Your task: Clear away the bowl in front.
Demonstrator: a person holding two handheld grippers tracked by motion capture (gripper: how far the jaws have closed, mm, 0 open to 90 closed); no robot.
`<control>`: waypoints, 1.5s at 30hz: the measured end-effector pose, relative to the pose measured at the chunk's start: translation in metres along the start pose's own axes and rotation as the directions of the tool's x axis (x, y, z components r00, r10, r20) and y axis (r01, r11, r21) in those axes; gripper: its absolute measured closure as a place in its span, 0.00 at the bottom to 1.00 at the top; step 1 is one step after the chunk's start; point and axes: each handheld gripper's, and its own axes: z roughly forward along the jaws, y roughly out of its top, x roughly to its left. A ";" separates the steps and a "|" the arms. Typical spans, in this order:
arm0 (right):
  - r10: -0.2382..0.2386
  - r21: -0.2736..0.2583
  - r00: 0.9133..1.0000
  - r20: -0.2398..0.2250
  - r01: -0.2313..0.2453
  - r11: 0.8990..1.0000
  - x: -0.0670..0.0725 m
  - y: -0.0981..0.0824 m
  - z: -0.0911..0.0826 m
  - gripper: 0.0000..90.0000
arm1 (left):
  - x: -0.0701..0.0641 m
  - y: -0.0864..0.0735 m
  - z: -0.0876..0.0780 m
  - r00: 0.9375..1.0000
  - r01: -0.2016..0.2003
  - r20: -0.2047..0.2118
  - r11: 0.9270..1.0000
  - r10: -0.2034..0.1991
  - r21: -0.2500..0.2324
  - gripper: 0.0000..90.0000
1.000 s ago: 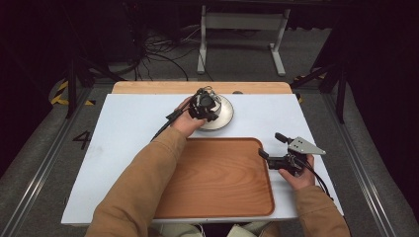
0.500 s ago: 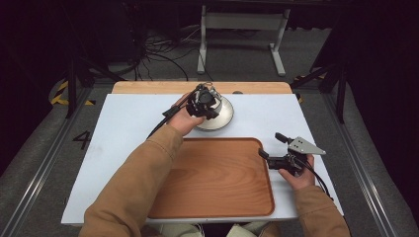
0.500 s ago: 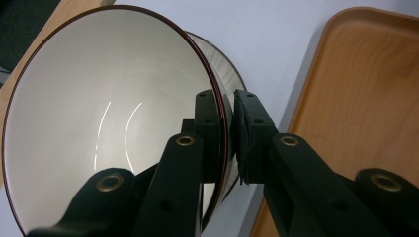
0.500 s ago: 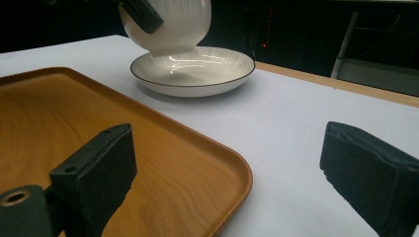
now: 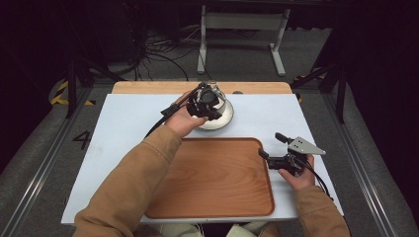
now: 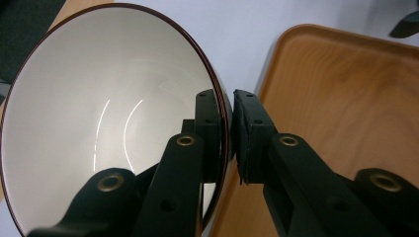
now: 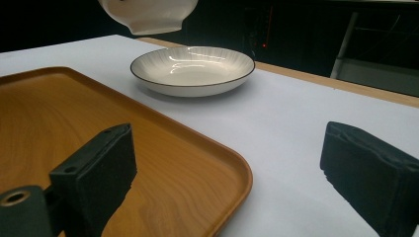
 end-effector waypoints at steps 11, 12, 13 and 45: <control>-0.005 0.000 1.000 0.000 0.005 1.000 0.000 0.000 0.000 0.08 | -0.028 0.004 -0.025 0.998 -0.044 0.049 0.999 0.045 -0.022 0.91; -0.004 0.000 1.000 -0.001 0.004 1.000 0.000 0.000 0.000 0.08 | -0.031 0.004 -0.027 0.997 -0.054 0.050 0.998 0.055 -0.021 0.91; -0.004 0.000 1.000 0.000 0.004 1.000 0.000 0.000 0.000 0.08 | -0.033 0.004 -0.029 0.997 -0.053 0.053 0.998 0.054 -0.021 0.91; -0.007 0.001 1.000 0.000 0.007 1.000 0.001 0.000 0.000 0.08 | -0.087 -0.021 -0.062 0.989 -0.092 0.117 0.996 0.091 0.008 0.92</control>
